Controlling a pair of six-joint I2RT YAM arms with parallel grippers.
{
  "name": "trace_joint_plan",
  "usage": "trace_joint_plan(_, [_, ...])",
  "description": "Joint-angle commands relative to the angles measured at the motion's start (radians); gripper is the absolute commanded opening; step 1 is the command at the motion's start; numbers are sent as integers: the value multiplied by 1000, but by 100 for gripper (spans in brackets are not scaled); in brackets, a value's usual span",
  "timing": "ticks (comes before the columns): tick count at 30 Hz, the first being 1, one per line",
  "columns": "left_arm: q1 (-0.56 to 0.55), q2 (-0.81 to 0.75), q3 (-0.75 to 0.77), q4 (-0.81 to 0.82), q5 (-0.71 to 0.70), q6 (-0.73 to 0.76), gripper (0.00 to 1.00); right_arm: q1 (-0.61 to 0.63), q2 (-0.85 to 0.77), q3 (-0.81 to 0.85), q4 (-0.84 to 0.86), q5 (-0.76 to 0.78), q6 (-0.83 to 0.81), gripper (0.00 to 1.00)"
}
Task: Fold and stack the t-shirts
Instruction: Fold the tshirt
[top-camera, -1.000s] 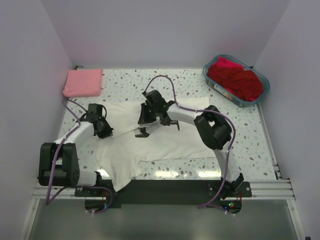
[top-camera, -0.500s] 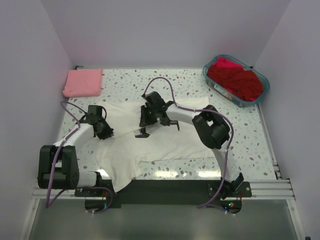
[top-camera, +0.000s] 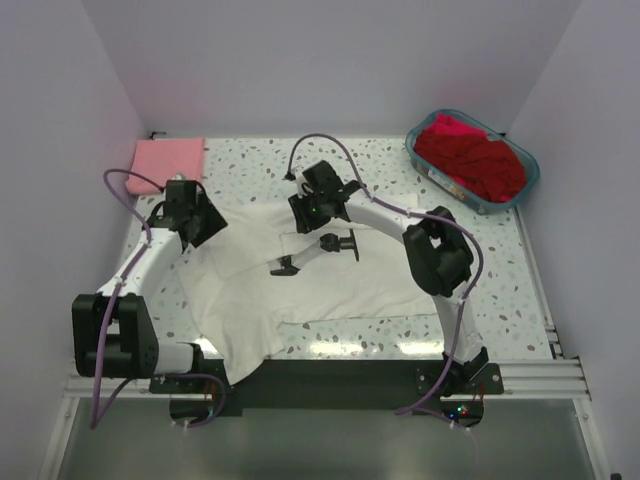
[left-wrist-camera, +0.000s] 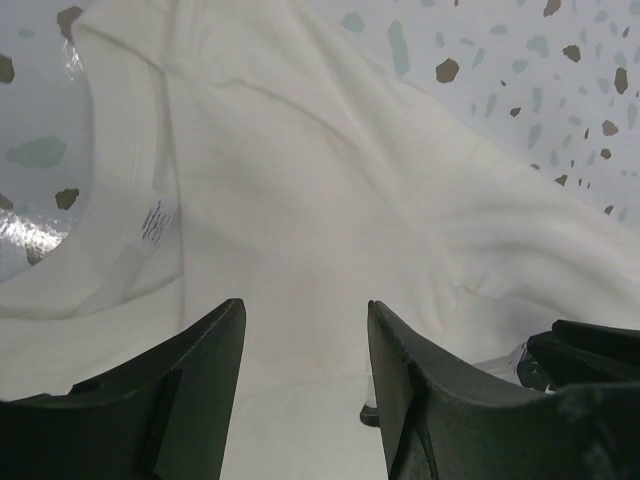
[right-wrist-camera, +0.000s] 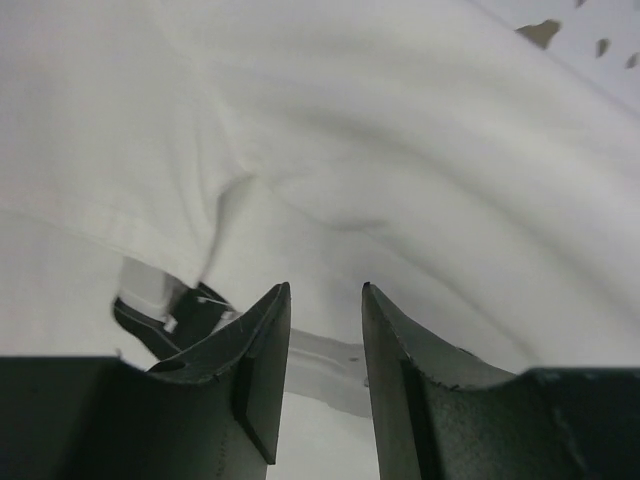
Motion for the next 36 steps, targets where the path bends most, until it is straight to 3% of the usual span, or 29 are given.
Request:
trace_joint_plan(1, [-3,45,61,38,-21,66,57,-4,-61,31,-91,81,-357,39])
trace_joint_plan(9, [-3,84,78,31,-7,106,59,-4,-14,52,-77,167,-522,37])
trace_joint_plan(32, [-3,62,24,14,-16,128,59,-6,98,103,-97,165,-566,30])
trace_joint_plan(36, [-3,58,23,8,-18,133,59,-6,114,118,-110,165,-572,23])
